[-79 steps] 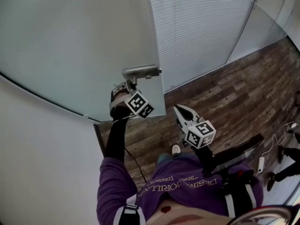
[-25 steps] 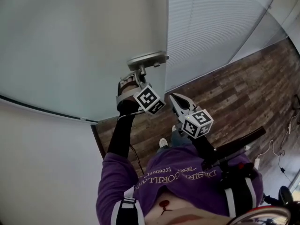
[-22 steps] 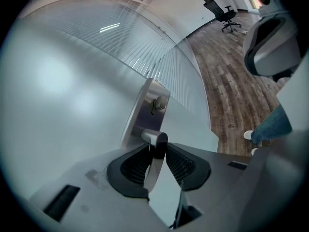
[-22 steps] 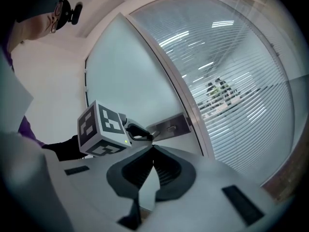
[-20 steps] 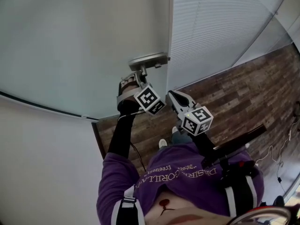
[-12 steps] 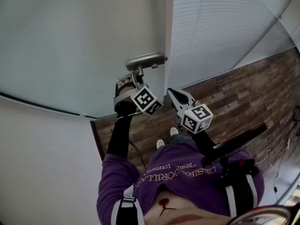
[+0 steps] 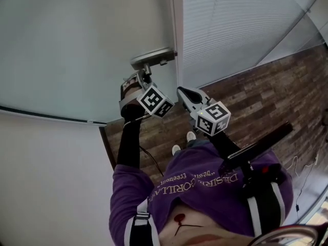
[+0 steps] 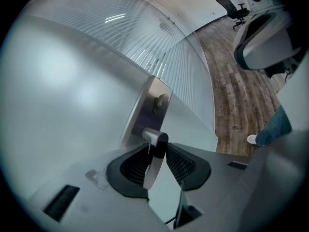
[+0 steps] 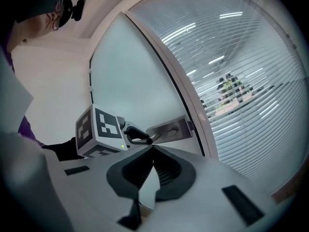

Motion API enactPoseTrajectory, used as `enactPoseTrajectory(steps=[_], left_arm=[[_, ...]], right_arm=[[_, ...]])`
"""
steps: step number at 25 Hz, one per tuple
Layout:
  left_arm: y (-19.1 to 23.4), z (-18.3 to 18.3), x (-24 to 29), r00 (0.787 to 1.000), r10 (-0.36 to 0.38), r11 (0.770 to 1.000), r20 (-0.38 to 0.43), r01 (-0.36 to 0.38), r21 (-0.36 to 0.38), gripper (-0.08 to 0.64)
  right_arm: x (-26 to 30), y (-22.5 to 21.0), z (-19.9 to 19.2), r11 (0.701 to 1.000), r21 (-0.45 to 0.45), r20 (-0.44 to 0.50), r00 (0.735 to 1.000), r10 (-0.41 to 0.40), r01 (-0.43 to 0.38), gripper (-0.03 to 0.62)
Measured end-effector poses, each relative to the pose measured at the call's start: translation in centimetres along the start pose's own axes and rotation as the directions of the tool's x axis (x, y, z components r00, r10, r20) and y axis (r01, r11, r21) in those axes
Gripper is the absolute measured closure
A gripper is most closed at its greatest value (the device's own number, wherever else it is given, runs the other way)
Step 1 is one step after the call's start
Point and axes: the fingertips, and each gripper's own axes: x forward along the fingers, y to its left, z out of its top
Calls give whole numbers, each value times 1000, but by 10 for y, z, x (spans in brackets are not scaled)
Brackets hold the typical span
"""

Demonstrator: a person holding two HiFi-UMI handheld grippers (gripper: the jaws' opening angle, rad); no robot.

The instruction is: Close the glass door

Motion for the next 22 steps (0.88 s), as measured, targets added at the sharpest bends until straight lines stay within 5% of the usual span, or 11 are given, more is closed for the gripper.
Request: enactPoseTrajectory(steps=[22], left_arm=[[7, 2, 1, 997, 23, 997, -71, -28, -65, 448]], right_arm=[[-11, -25, 11, 998, 1, -9, 998, 60, -60, 595]])
